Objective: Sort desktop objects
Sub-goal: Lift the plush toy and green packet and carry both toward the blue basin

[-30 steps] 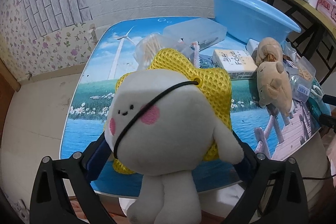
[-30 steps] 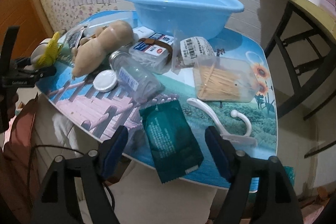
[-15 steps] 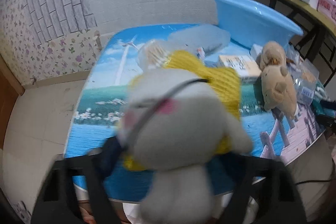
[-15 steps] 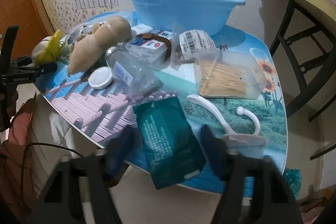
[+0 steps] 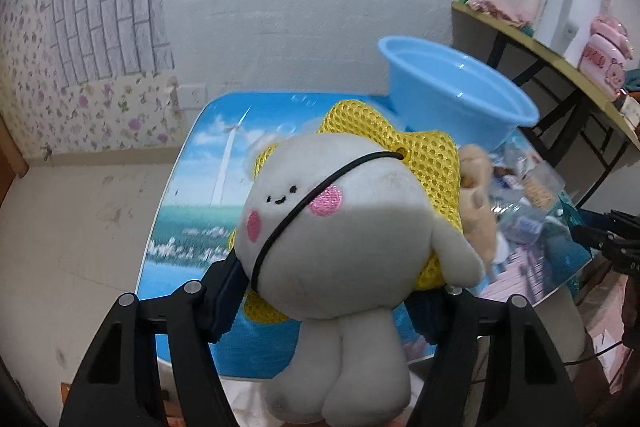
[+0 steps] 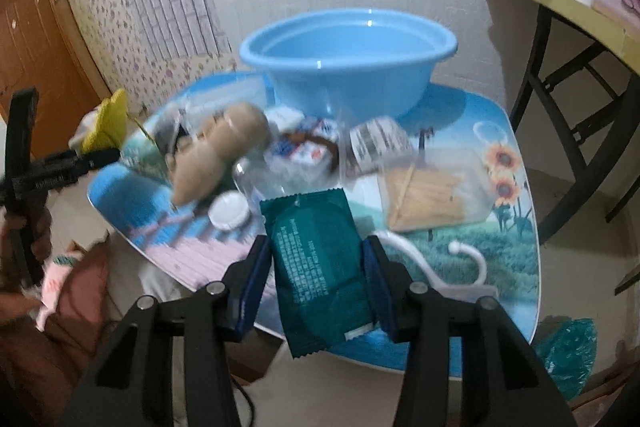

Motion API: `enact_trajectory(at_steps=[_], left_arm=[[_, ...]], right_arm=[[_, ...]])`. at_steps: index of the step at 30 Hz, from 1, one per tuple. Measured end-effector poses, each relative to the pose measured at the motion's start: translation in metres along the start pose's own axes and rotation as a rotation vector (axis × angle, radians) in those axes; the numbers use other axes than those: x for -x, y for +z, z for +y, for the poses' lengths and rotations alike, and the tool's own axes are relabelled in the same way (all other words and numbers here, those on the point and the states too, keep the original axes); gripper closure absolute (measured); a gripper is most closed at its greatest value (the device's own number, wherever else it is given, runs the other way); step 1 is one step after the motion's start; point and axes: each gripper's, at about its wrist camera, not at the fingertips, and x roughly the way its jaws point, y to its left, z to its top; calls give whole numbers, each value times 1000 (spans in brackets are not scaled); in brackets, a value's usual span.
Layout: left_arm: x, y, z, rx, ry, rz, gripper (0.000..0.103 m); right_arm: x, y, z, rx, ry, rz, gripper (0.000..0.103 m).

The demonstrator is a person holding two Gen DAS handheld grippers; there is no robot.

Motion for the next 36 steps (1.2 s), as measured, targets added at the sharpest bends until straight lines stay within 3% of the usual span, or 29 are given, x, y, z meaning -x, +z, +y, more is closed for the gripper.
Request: enact_trajectory(at_steps=[17,28,36], left_arm=[[14,64,-26,-23,-54,-100,35],[-12,112,-56,-5,-101,-75,35],[-49,138,-100,-71,-138,-24,35]], right_arm=[[3,66,0,-28,-4,-98,57],[-16,106,-8,-19,10,-82,57],[-36,120,-38,-80,18,-68,57]])
